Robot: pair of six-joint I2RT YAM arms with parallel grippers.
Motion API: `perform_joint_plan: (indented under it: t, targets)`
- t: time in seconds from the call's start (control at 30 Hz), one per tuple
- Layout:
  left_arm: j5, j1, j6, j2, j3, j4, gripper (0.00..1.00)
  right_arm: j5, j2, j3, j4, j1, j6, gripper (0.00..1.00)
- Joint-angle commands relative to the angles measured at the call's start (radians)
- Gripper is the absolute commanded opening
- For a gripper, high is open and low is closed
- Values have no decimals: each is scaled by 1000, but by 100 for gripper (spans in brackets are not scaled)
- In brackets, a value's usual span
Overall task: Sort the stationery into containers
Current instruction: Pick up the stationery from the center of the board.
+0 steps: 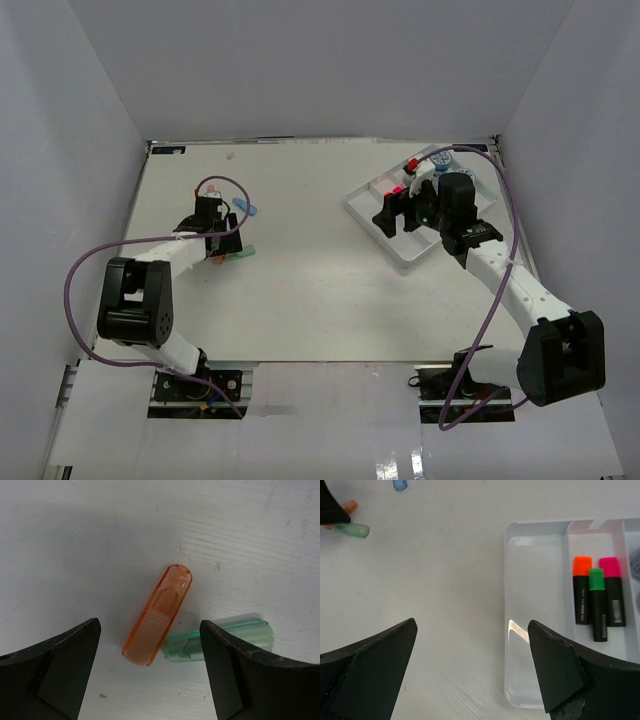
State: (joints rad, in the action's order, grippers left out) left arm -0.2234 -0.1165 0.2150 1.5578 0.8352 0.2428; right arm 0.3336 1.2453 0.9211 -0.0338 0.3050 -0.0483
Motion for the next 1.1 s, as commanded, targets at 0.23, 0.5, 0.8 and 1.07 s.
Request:
perform_joint_plan:
  t: [0.23,0.5,0.8,1.07]
  targets:
    - [102,23,-6,104,67,0,70,101,-30,-93,83,14,38,98]
    - [170,23,17,74,56,-3,37,114,-40,-91,80,20,39,98]
    - [315,23,95,-28,39,-34,24,111,-43,-88,129,146,137,98]
    - [571,3,415,-235,-31,-146,25,-11,58,-8,236,384,349,98]
